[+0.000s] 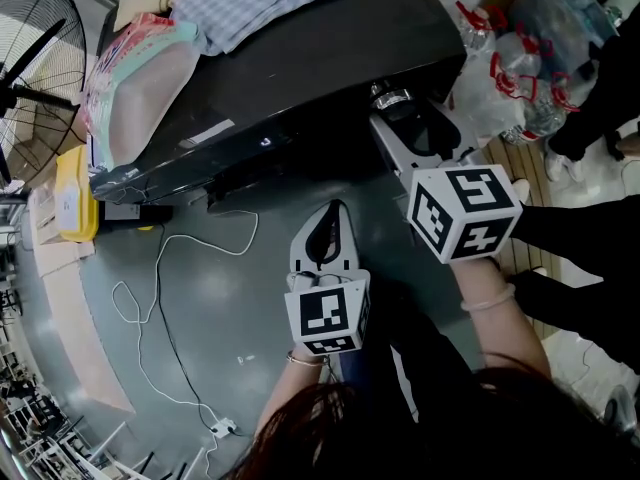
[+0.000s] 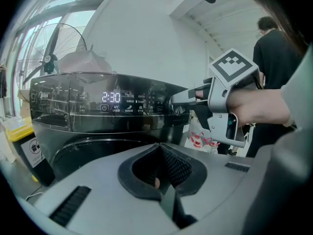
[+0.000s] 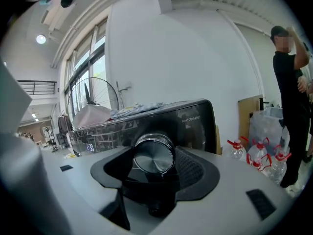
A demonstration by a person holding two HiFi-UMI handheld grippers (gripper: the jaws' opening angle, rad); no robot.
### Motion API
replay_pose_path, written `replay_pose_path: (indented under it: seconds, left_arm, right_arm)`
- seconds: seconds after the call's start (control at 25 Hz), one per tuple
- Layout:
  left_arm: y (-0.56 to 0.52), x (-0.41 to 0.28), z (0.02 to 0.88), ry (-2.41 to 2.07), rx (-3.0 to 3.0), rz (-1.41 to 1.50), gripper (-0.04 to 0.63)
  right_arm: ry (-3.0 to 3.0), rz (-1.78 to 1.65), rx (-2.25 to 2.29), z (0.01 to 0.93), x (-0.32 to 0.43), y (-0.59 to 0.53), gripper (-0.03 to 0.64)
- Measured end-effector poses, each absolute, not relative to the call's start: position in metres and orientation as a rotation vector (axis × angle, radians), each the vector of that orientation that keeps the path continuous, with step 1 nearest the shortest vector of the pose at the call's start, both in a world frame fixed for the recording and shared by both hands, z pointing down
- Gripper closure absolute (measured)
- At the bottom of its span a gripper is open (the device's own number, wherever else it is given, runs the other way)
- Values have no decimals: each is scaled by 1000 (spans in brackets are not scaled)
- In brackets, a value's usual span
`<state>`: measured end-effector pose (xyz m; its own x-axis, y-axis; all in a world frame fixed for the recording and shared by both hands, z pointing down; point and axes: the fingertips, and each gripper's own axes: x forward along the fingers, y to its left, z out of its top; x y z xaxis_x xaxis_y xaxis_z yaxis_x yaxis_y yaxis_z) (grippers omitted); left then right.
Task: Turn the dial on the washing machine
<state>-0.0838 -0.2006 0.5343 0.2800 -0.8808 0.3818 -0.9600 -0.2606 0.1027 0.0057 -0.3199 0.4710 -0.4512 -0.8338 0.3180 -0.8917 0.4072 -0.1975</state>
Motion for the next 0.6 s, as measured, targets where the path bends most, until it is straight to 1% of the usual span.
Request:
replay_pose_path:
  seconds: [0.24, 0.6]
  left_arm:
    - [-197, -80, 531, -1684, 2261, 358, 581]
    - [-185, -84, 517, -1750, 2239, 347, 581]
  right_arm:
    - [-2500, 450, 1523, 466, 9, -313, 329]
    - [-2513, 414, 1503, 460, 17, -290, 381]
